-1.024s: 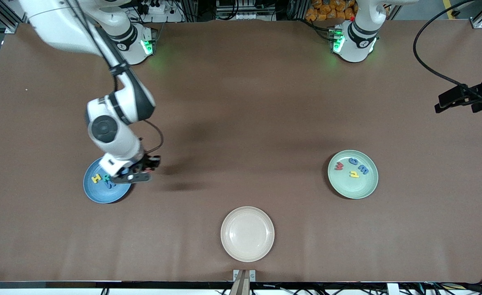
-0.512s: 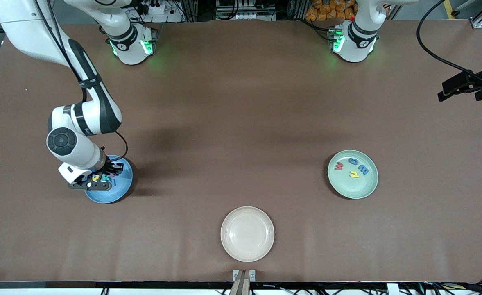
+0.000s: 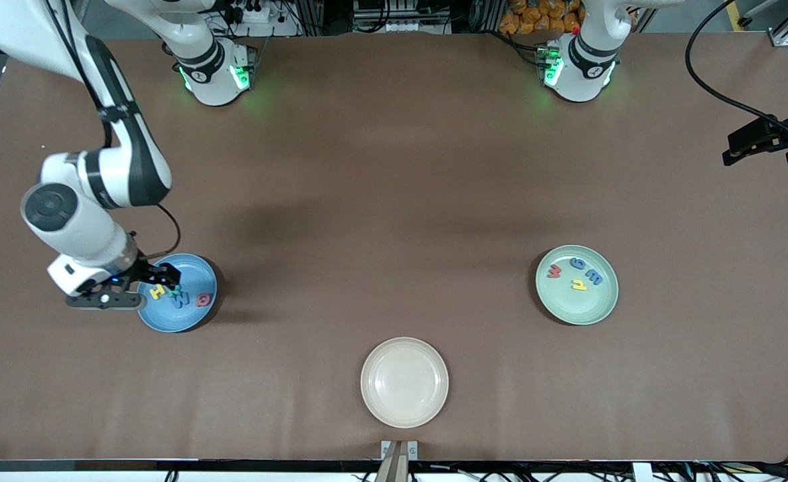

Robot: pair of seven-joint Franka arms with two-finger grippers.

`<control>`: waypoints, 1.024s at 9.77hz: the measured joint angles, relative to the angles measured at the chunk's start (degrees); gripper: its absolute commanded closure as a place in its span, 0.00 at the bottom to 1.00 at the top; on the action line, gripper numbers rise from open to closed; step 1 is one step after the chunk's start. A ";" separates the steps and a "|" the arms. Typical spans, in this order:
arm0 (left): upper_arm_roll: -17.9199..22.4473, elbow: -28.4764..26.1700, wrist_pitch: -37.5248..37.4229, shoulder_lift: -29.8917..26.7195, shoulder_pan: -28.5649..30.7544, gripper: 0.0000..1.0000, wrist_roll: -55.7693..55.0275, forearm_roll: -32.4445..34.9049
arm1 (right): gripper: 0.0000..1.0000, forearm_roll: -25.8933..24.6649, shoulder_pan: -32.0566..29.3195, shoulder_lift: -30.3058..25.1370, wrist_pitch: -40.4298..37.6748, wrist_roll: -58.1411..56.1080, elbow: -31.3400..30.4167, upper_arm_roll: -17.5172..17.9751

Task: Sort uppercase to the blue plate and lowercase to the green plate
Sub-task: 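Release the pink letter on the blue plate and withdraw the right gripper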

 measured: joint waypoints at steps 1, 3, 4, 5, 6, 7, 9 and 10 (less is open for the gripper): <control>-0.12 0.24 0.03 0.05 -0.06 0.00 0.12 0.00 | 0.00 2.67 -0.78 -3.64 -1.53 -3.70 -0.42 0.01; -0.55 0.70 0.03 0.15 -0.47 0.00 0.29 0.01 | 0.00 4.81 -1.46 -10.15 -5.37 -6.83 -0.51 0.01; -0.70 0.81 0.03 0.17 -0.49 0.00 0.40 0.01 | 0.00 4.92 -1.30 -12.50 -8.57 -7.03 0.18 0.06; -0.69 0.84 0.03 0.17 -0.34 0.00 0.81 0.01 | 0.00 4.95 -0.93 -13.64 -12.66 -7.07 1.92 0.05; -0.67 0.87 0.03 0.17 -0.23 0.00 1.89 0.01 | 0.00 5.02 -0.48 -14.12 -16.85 -7.07 4.62 0.07; -0.67 0.91 0.03 0.17 -0.24 0.00 2.46 0.01 | 0.00 5.61 -0.08 -14.33 -21.02 -7.06 8.00 0.03; -0.67 0.99 0.03 0.17 -0.13 0.00 2.55 0.01 | 0.00 9.66 2.10 -14.59 -31.08 -7.00 15.90 -1.98; -0.67 1.03 0.03 0.17 -0.13 0.00 2.55 0.01 | 0.00 10.76 3.31 -14.71 -35.65 -7.00 19.73 -3.35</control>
